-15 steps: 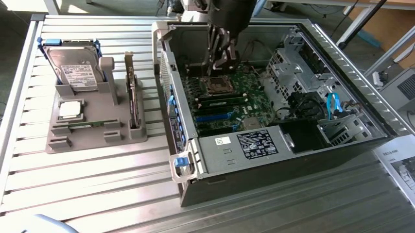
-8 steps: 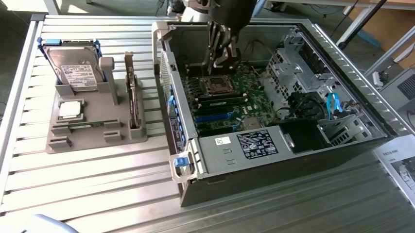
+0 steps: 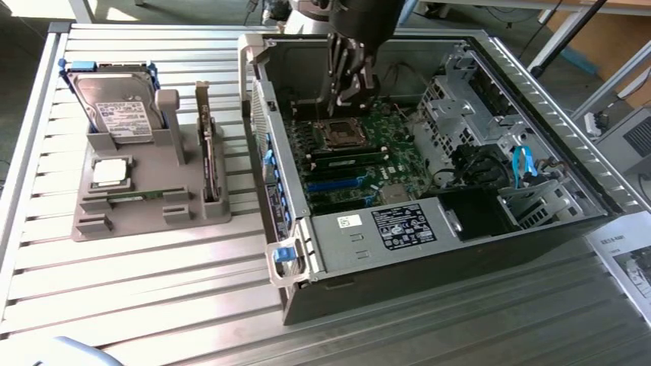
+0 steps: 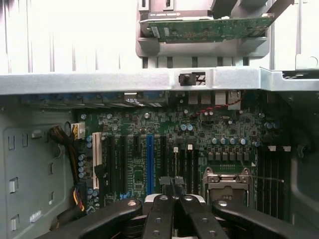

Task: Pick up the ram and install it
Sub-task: 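Press down the ram until it locks into place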

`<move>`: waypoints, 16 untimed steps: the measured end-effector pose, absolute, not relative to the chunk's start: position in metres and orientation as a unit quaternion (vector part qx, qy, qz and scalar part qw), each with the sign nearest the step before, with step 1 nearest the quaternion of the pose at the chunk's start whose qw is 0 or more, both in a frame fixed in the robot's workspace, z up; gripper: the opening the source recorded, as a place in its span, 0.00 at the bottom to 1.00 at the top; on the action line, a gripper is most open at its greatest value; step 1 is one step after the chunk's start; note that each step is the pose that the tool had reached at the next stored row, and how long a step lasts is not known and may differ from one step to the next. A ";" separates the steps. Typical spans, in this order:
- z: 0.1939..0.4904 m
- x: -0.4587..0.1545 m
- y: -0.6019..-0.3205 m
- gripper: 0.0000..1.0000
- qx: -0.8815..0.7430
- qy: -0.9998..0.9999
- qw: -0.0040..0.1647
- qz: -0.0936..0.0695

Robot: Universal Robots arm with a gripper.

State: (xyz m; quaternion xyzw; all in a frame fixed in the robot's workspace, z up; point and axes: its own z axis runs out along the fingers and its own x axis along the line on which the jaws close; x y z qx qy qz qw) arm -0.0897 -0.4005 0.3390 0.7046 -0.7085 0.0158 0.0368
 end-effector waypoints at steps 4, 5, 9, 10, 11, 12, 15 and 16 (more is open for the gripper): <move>0.339 -0.081 -0.399 0.10 0.706 -0.707 0.037 0.016; 0.339 -0.078 -0.398 0.10 0.706 -0.707 0.037 0.016; 0.339 -0.068 -0.396 0.10 0.707 -0.706 0.037 0.016; 0.339 -0.065 -0.396 0.10 0.707 -0.706 0.037 0.016; 0.339 -0.063 -0.396 0.10 0.707 -0.706 0.037 0.016; 0.339 -0.060 -0.396 0.10 0.707 -0.706 0.037 0.016; 0.339 -0.053 -0.395 0.10 0.708 -0.705 0.037 0.017; 0.339 -0.049 -0.395 0.10 0.708 -0.705 0.038 0.017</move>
